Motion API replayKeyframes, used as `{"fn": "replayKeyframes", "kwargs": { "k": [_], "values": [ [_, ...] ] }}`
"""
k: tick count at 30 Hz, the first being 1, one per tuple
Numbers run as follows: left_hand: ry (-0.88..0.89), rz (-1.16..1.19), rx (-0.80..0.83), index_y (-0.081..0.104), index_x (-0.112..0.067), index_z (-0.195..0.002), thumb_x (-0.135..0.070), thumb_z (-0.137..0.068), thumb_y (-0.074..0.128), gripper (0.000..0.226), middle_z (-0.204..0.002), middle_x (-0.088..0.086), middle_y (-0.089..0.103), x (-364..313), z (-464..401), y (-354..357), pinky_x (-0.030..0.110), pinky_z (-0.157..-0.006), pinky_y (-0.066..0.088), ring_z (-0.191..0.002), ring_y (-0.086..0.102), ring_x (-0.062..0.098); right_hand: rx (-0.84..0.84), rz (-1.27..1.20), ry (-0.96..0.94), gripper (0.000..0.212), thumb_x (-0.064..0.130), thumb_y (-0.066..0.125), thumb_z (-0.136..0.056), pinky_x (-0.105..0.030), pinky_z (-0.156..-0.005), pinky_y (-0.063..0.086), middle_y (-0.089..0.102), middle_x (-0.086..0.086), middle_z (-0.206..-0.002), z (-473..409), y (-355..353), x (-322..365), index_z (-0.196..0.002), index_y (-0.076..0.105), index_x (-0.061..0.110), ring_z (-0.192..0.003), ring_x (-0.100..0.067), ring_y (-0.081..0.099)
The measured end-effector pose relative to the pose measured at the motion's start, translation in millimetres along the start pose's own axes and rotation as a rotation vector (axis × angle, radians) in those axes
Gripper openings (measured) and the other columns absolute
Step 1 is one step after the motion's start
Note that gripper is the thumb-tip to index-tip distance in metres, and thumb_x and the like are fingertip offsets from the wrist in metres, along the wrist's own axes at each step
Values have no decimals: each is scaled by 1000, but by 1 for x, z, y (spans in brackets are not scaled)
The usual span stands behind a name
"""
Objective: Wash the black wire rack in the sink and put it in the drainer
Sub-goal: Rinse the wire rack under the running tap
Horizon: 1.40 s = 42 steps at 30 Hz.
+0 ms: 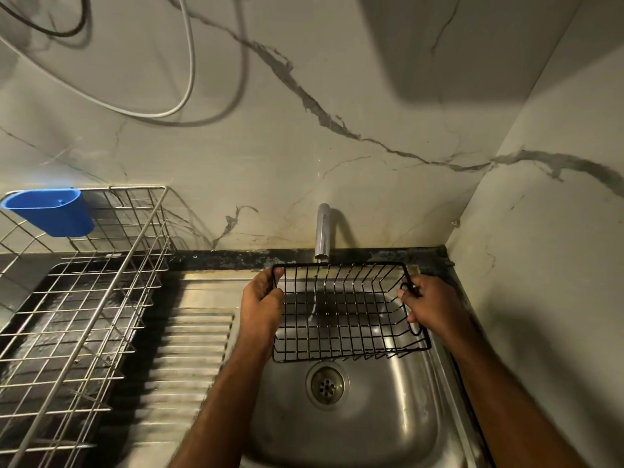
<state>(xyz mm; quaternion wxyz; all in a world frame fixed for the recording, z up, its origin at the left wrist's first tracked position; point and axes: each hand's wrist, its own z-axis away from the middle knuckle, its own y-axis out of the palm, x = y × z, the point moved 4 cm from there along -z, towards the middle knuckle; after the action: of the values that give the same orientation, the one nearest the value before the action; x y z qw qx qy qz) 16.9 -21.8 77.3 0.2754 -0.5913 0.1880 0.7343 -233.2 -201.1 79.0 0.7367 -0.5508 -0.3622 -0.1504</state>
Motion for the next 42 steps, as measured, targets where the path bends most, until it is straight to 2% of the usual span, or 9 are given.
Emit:
{"fn": "replayKeyframes", "kwargs": {
  "k": [6,9,12,16,25,27,31,36,42],
  "values": [
    [-15,9,-12,62,-13,-135,12,-94,46,51,-127,-4,71,1,1,-3,41,-112,47,-123,63,13,0,1,-10,27,24,65,-96,-12,-44,43,71,-1,-87,0,2,2,-119,65,11,-45,-3,64],
    [-9,12,-18,60,-11,-138,13,-95,45,52,-128,-5,69,-4,4,-4,33,-110,47,-124,61,10,-6,-9,-9,26,23,65,-96,-12,-44,43,72,-2,-88,0,2,2,-119,66,11,-45,-2,64],
    [-1,9,-10,61,-12,-136,14,-94,45,52,-126,-5,70,-6,6,-1,22,-97,50,-121,63,9,-13,-17,-9,25,23,65,-96,-15,-46,45,72,-2,-87,1,-1,-1,-116,66,10,-46,-4,65],
    [-12,3,-16,61,-13,-138,12,-95,45,52,-126,-7,70,-4,8,-1,38,-108,50,-122,63,13,-15,-35,-21,21,21,66,-95,-15,-43,45,72,-3,-87,1,-3,-3,-113,67,9,-46,-5,66],
    [-4,-20,-31,59,-13,-139,11,-96,45,51,-127,-8,69,-9,10,-2,44,-109,49,-123,63,15,-36,-36,-48,19,22,65,-95,-12,-42,42,71,-1,-88,1,-4,-2,-109,67,10,-45,-5,65],
    [0,-28,-29,61,-15,-136,10,-96,45,50,-125,-8,70,-9,11,-1,38,-103,53,-121,64,14,-41,-30,-45,20,22,65,-96,-11,-42,42,71,-1,-87,2,-6,-1,-111,67,9,-45,-3,64],
    [7,-26,-7,66,-17,-128,12,-96,44,48,-114,-6,73,-10,14,3,9,-69,52,-99,65,2,-63,-9,-44,26,23,64,-97,-6,-41,38,71,-5,-93,6,-12,-1,-118,65,9,-44,1,62],
    [6,-35,9,67,-16,-127,-4,-103,51,31,-114,-7,72,-10,12,9,14,-80,46,-109,62,4,-109,-31,-45,36,25,63,-97,-15,-46,47,70,-3,-111,8,-16,-5,-129,61,12,-51,-10,67],
    [-22,-54,8,68,-15,-124,-5,-104,52,28,-106,-7,72,-6,7,11,16,-70,46,-96,62,4,-139,-29,-59,38,21,66,-95,-13,-44,46,71,-5,-113,10,-21,-2,-131,61,11,-49,-9,66]
  ]
}}
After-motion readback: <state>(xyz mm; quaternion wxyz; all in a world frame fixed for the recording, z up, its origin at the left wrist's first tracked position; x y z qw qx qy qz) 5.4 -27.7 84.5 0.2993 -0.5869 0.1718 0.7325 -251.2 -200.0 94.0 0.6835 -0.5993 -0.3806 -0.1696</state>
